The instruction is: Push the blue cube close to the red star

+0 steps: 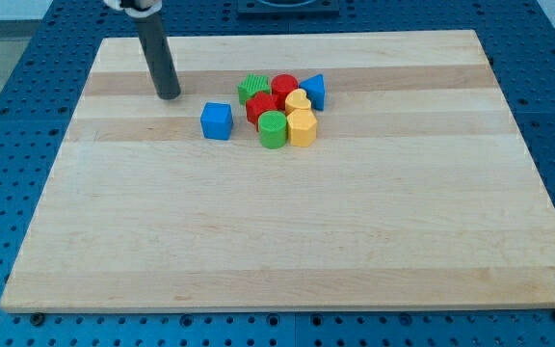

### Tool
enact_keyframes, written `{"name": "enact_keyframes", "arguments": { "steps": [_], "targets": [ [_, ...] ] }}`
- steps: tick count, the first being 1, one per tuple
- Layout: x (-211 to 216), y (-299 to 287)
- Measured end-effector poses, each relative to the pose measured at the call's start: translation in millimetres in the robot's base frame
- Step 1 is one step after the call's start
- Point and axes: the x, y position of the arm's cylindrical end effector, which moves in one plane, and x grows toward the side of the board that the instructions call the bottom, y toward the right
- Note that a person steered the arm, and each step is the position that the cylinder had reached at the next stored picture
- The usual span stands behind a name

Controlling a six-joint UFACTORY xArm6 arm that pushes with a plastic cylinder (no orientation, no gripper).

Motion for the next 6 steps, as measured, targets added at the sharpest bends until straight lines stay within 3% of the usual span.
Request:
{"name": "enact_keyframes", "arguments": {
  "steps": [2, 6],
  "targets": [
    [47, 3],
    [55, 78]
  ]
}}
